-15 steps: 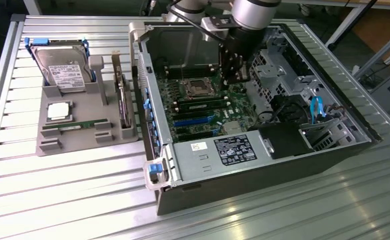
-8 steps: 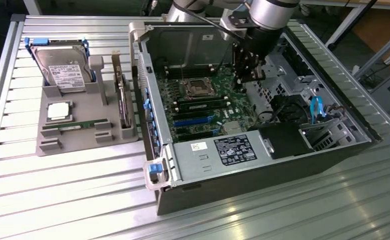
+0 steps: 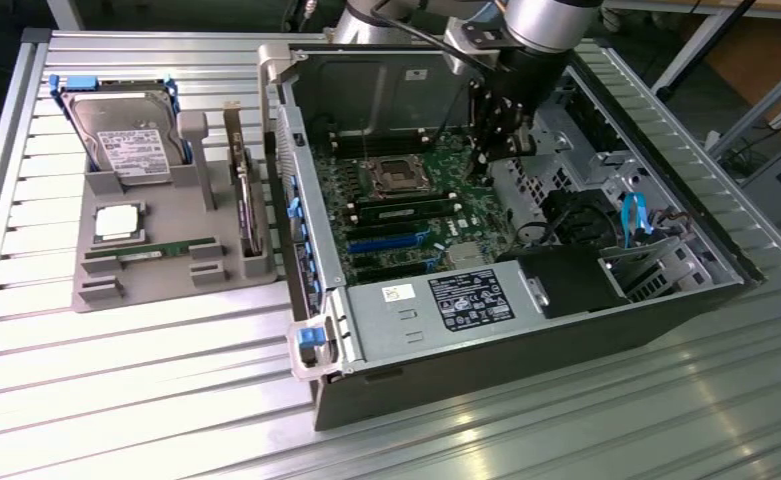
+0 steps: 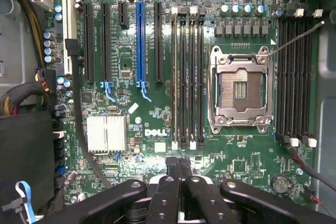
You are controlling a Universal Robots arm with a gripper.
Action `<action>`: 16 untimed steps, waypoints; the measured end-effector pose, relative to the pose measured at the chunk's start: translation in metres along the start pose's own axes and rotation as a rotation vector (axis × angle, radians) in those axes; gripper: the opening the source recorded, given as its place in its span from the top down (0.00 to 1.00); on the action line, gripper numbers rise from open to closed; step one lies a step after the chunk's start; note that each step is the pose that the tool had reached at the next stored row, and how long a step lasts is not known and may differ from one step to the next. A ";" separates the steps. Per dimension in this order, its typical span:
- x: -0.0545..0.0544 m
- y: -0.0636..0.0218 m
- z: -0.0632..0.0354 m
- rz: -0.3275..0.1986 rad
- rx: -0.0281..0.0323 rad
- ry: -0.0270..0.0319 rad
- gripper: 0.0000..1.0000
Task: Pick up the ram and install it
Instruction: 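Press down the ram until it locks into place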
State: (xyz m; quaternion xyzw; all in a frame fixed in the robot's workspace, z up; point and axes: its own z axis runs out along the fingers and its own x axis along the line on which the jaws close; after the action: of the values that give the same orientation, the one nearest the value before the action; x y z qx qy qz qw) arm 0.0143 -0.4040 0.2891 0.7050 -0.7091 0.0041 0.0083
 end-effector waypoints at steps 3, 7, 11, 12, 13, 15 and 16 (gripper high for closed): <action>0.000 0.0041 0.0017 0.000 0.0000 0.0001 0.90; 0.000 0.0074 0.0149 0.000 0.0000 -0.0007 0.90; 0.001 0.0095 0.0246 0.000 0.0000 -0.0007 0.90; 0.002 0.0095 0.0262 0.000 0.0000 -0.0008 0.90; 0.002 0.0095 0.0298 0.000 0.0000 -0.0007 0.90; 0.002 0.0105 0.0346 0.000 0.0000 -0.0013 0.90; 0.002 0.0118 0.0367 0.000 0.0000 -0.0015 0.90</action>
State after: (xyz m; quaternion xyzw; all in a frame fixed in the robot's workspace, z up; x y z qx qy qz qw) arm 0.0023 -0.4066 0.2525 0.7050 -0.7092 0.0036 0.0077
